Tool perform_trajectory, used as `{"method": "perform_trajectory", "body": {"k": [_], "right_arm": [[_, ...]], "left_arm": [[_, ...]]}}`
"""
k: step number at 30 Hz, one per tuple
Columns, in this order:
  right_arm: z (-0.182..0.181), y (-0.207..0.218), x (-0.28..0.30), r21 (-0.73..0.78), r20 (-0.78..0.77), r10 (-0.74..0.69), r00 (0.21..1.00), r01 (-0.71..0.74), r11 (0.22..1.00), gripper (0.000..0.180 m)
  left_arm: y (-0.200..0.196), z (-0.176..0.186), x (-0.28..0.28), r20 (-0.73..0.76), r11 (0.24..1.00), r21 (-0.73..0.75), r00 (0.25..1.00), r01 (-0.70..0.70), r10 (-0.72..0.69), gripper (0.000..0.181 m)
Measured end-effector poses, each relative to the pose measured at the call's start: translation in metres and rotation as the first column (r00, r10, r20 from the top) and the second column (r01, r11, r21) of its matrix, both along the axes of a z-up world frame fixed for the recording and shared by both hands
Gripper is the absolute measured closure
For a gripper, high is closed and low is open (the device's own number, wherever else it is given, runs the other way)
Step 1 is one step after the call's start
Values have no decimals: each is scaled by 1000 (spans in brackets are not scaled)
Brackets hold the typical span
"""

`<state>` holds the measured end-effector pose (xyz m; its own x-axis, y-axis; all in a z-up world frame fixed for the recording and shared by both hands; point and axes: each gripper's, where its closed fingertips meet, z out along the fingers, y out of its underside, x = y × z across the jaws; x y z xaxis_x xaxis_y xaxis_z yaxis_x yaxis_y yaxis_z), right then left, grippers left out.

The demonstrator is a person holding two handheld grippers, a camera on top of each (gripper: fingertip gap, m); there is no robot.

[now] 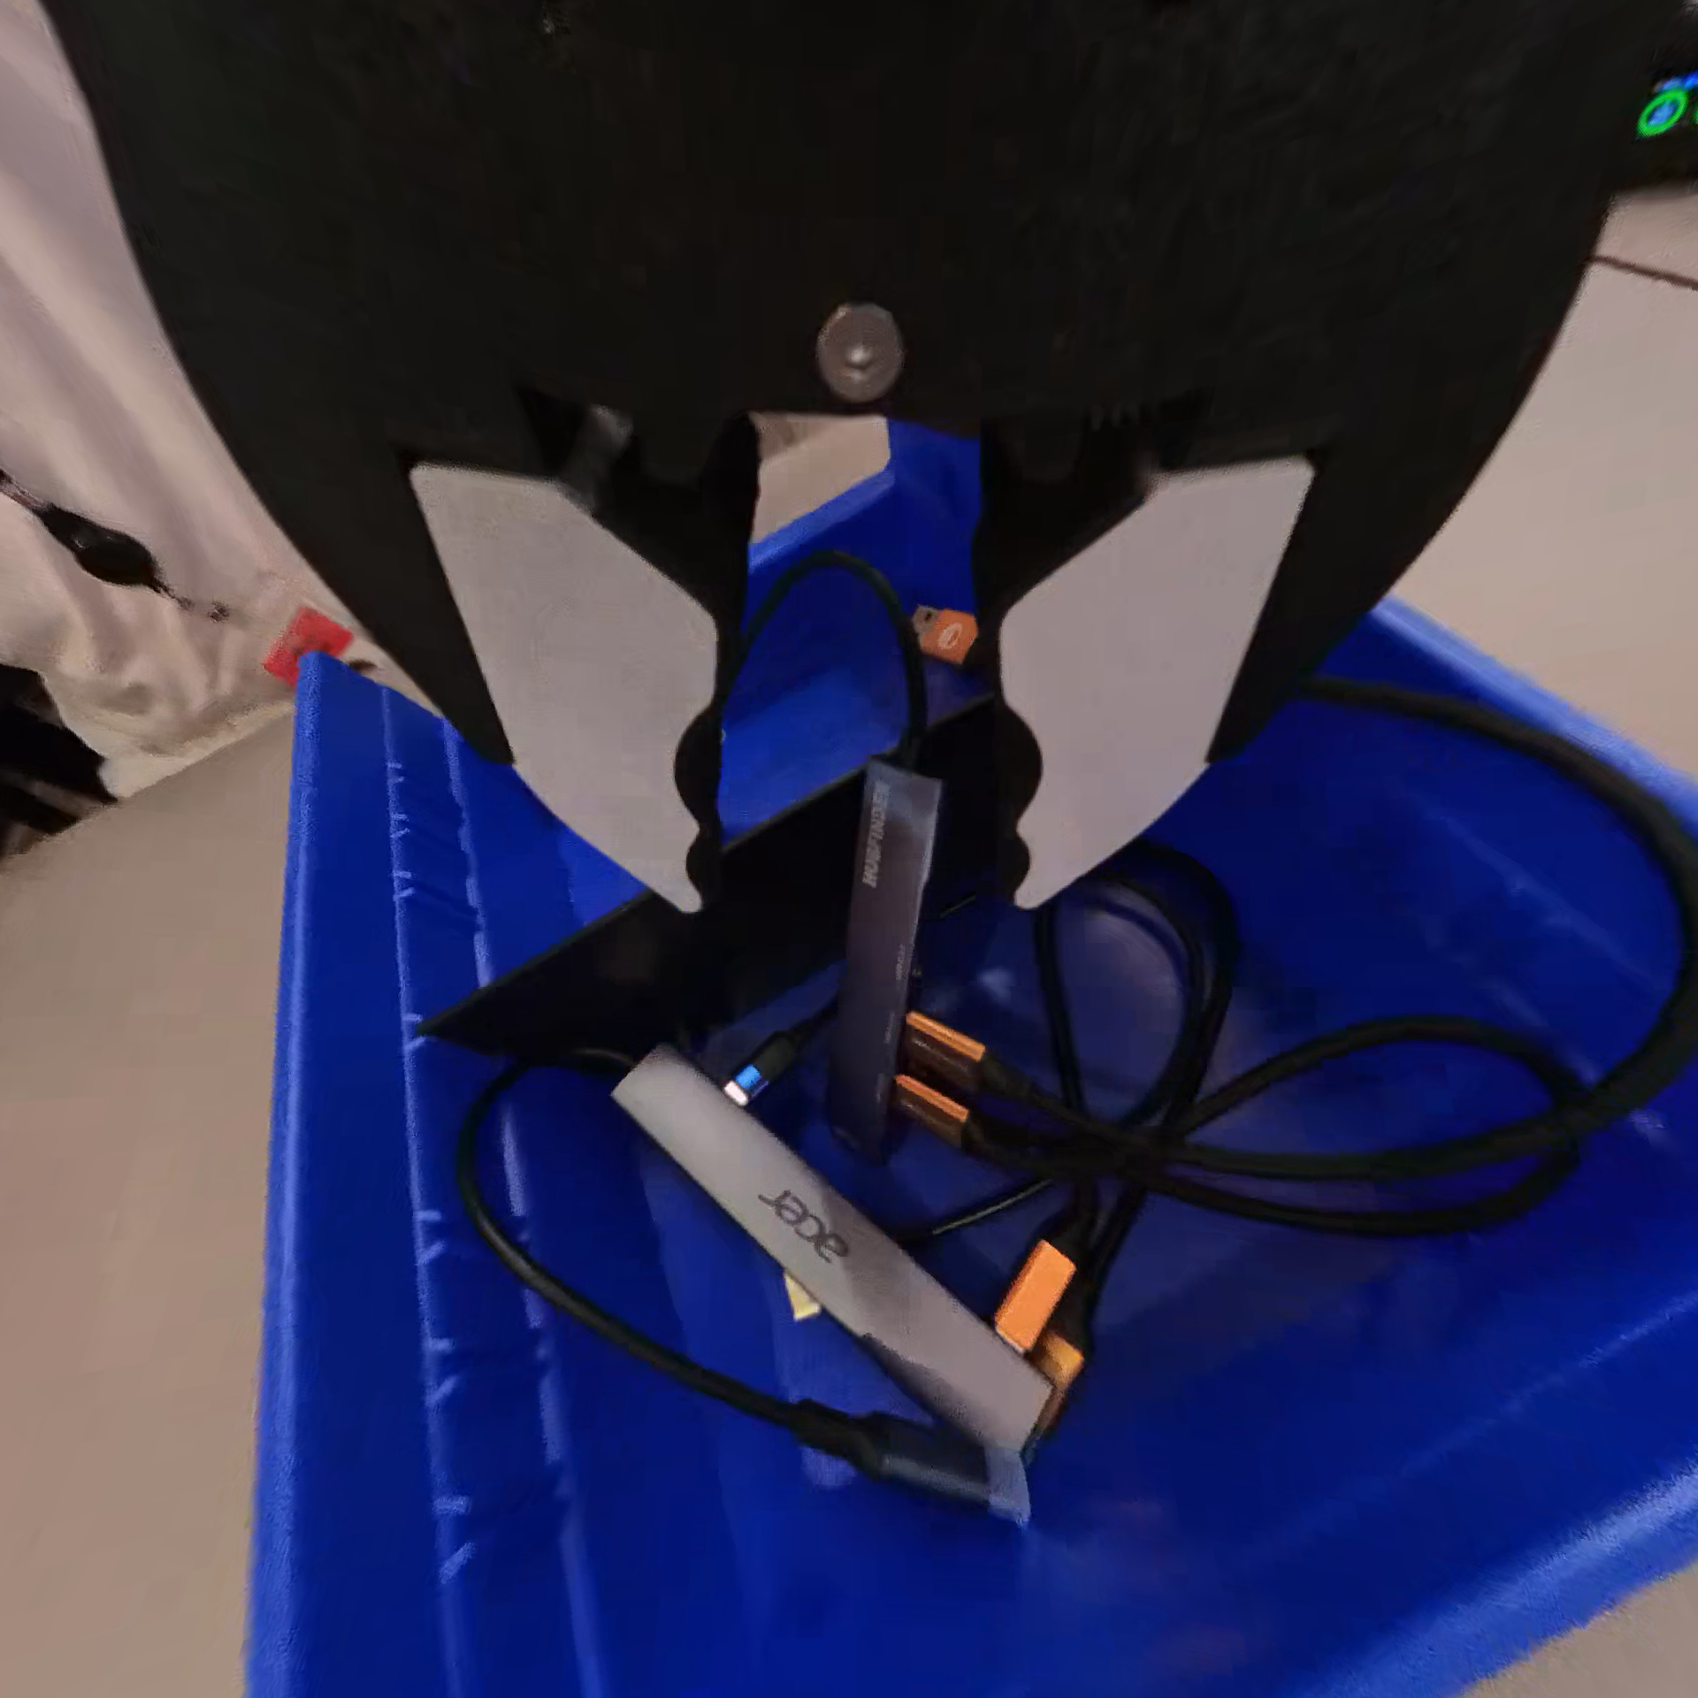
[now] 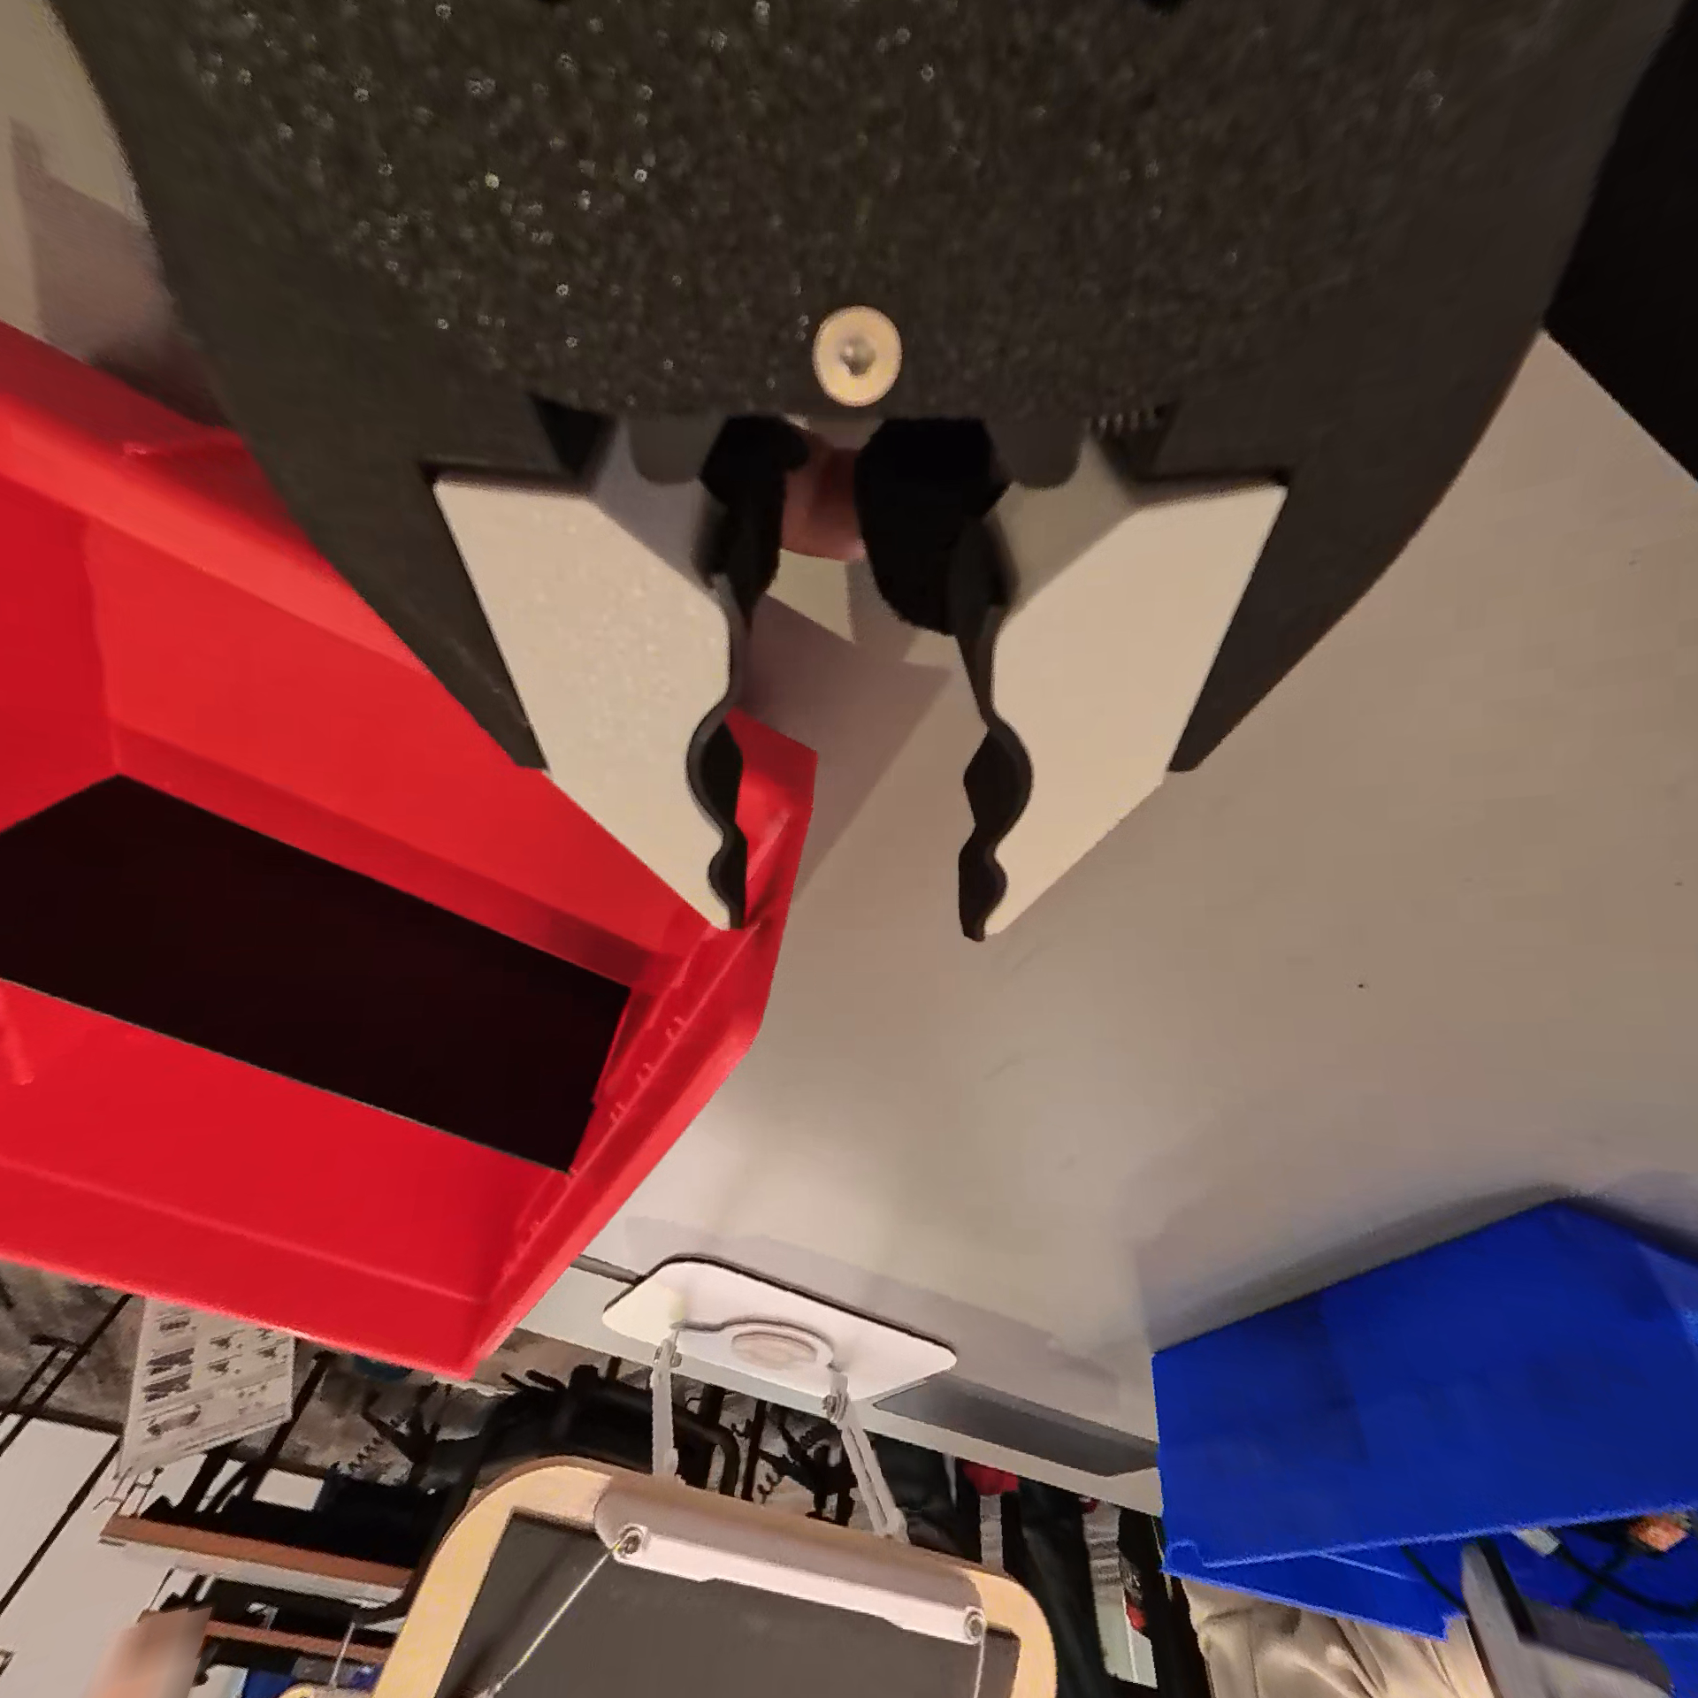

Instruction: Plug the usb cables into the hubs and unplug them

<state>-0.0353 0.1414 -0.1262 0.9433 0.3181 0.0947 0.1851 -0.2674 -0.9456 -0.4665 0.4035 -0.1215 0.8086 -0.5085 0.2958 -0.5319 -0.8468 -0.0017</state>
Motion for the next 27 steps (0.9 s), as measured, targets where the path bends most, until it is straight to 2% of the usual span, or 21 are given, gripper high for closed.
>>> {"method": "perform_trajectory", "body": {"k": [2,6,7,9,12,15,17,20,23,27], "right_arm": [[0,-1,2,-5,-14,2,1000,-2,1000,134],[-1,-4,7,-6,-20,1,1000,-1,1000,134],[-1,-5,8,-8,-20,2,1000,-2,1000,134],[-3,-5,8,-14,-20,2,1000,-3,1000,134],[-4,-4,8,-19,-20,7,1000,-8,1000,134],[-2,-5,7,-11,-21,8,1000,-8,1000,134],[-1,-6,6,-6,-11,6,1000,-6,1000,134],[2,-7,5,12,5,3,1000,-3,1000,134],[8,-7,3,36,10,-6,1000,6,999,134],[23,-7,-1,85,-17,-33,999,35,996,136]], "left_arm": [[-8,-9,0,-20,994,-114,1000,7,-9,123],[-15,-26,-12,-81,978,-207,997,-29,12,126],[-19,-29,-11,-66,972,-234,998,-38,24,130],[-24,-28,-10,-28,968,-251,1000,-20,13,162],[-20,-25,-17,-62,985,-173,997,25,-36,164],[-11,-10,-24,-133,993,-8,984,114,-114,165],[-8,9,-22,-179,971,134,968,199,-174,165],[-5,49,-14,-290,866,381,931,323,-220,168],[-14,90,3,-396,688,577,888,440,-236,171],[-46,132,41,-490,428,727,842,537,-224,171]]}}
